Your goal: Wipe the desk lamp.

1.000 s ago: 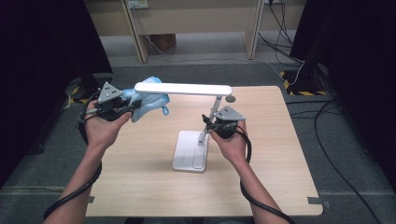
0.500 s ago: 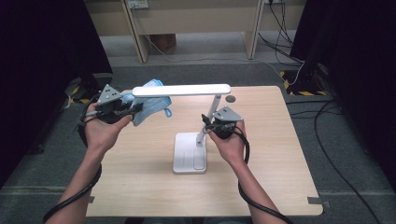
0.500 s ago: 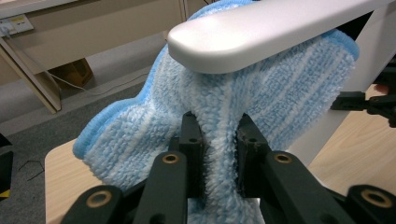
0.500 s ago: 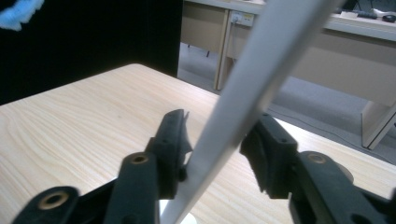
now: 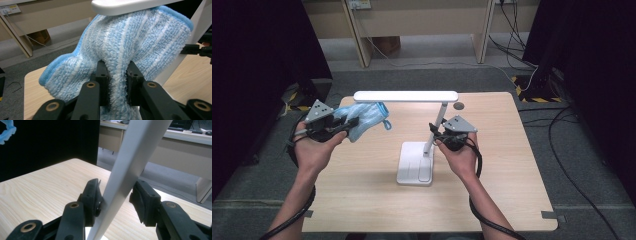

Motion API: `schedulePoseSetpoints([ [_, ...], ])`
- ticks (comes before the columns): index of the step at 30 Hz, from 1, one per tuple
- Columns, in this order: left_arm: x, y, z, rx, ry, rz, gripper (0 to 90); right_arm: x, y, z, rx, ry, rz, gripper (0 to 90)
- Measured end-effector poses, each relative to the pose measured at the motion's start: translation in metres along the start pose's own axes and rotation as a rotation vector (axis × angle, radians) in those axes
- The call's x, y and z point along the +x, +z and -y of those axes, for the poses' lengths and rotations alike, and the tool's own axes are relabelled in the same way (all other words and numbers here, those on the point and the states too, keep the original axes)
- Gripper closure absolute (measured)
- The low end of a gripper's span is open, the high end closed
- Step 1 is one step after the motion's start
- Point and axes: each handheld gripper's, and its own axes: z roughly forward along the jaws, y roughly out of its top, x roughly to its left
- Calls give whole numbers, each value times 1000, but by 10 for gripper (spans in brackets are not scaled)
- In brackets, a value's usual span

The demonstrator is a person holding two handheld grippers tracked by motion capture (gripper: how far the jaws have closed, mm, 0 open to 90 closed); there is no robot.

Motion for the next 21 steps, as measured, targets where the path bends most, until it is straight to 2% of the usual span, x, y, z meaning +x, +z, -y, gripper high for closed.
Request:
schedulePoseSetpoints([
  [1, 0, 0, 0, -2, 4, -4, 753, 0, 0, 0, 1, -10, 0, 576],
  [6, -1, 0, -2, -3, 3, -5, 753, 0, 0, 0, 5, 3, 0, 581],
  [21, -5, -5, 1, -5, -15, -24, 752, 2, 0, -2, 8, -3, 20, 584],
])
